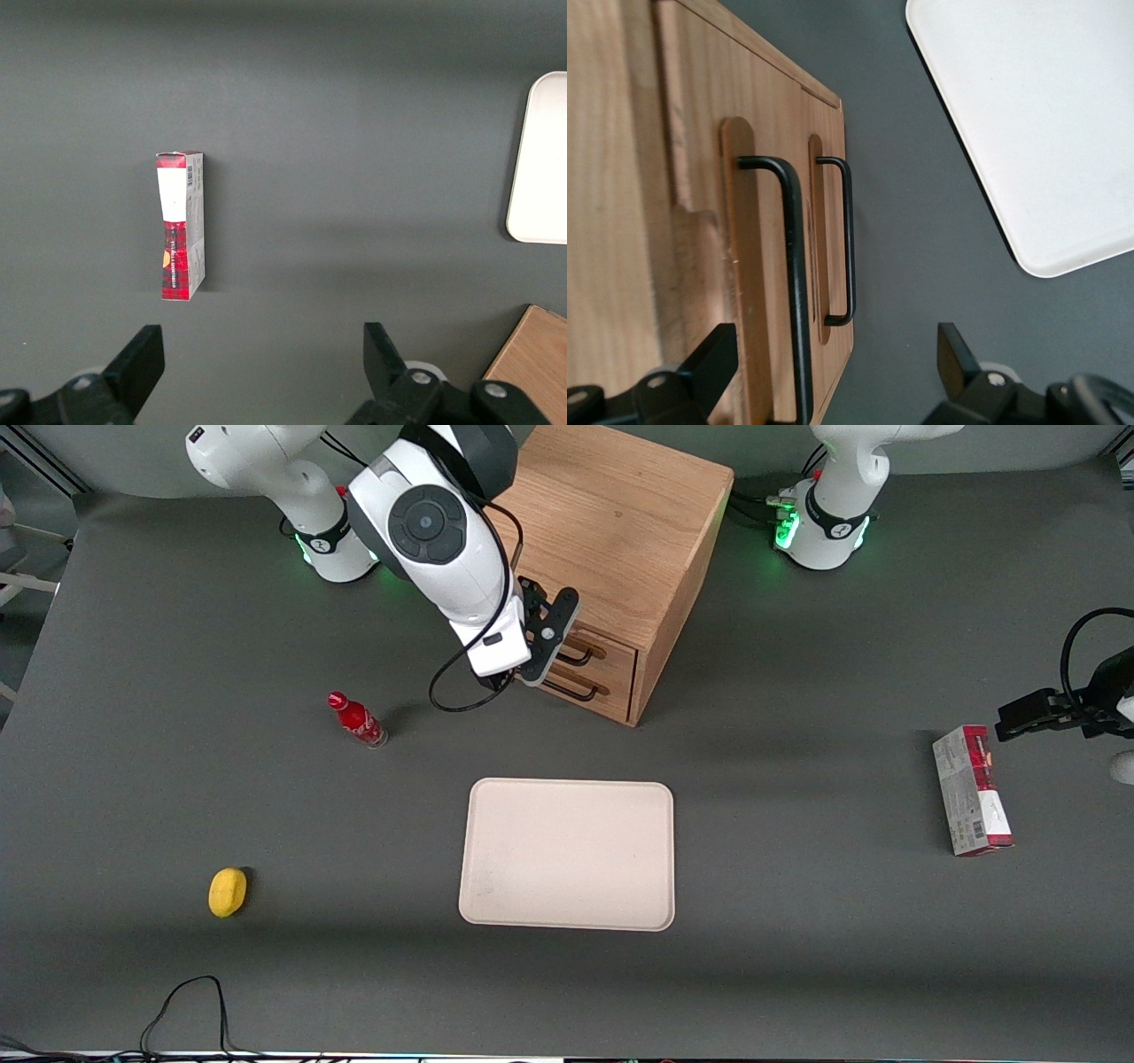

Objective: Open upper drawer

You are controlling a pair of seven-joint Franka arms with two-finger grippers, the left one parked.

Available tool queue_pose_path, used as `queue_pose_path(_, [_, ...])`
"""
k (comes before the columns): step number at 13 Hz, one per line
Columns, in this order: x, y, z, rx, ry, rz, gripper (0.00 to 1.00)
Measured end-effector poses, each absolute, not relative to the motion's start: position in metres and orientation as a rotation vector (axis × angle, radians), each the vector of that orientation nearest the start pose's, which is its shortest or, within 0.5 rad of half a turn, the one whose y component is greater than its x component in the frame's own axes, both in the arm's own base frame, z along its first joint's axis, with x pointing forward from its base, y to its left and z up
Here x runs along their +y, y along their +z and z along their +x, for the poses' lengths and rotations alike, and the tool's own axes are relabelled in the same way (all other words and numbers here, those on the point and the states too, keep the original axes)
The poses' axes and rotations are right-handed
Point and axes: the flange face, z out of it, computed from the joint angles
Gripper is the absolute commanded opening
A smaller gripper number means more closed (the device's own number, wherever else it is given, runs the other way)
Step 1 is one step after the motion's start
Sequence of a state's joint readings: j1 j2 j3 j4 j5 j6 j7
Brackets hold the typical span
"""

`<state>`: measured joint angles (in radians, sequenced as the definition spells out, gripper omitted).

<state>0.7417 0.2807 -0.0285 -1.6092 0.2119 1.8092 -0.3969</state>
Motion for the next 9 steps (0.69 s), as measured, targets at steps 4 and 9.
queue_pose_path(4, [0.429,0.439,0.468,-1.473,0.154,-2.567,1.0])
queue_pose_path(9, [0.428,0.42,0.468,-1.462,0.139,-2.577,1.0])
